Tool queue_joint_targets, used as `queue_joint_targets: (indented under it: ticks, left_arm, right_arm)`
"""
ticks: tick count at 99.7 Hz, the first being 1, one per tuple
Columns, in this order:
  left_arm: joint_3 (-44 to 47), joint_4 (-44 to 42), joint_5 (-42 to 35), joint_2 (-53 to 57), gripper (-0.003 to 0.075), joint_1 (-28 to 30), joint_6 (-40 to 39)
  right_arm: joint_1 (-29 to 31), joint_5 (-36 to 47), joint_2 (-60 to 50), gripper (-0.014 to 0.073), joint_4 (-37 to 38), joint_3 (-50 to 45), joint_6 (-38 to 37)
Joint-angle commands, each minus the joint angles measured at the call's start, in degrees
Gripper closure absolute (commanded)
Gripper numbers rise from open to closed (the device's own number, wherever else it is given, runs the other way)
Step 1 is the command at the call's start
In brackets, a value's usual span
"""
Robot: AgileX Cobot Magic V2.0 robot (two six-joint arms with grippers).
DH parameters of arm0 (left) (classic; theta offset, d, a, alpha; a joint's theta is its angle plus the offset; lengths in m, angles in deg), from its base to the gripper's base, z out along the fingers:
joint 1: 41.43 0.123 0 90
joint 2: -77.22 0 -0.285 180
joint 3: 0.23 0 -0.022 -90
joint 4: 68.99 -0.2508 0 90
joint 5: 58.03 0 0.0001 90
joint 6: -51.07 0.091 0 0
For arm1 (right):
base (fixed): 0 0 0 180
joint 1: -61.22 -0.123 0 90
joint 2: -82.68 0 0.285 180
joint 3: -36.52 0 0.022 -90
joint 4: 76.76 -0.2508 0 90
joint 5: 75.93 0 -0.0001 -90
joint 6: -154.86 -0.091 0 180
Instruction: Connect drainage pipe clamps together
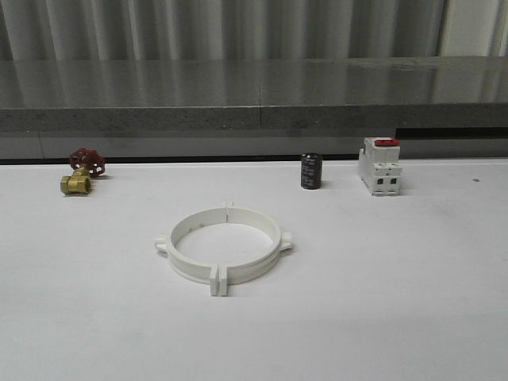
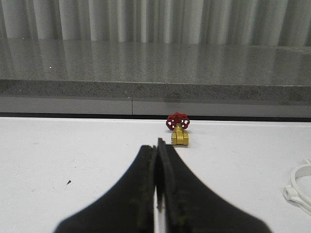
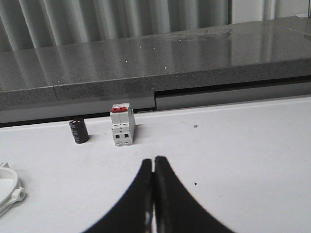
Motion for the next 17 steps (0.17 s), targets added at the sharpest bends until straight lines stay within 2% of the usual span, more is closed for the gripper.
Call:
queue_joint_targets:
  ticks: [1,17]
  left_arm:
    - [2.6,0.2,-4.8,1.5,0.0741,0.1,-0.5]
    - [2.6,0.2,-4.8,1.5,0.0741,0.1,-0.5]
  right_arm:
    - [0.3,4.5,0.5,0.0661,-0.2,0.9,0.5]
    - [0.3,4.5,0.5,0.0661,-0.2,0.9,0.5]
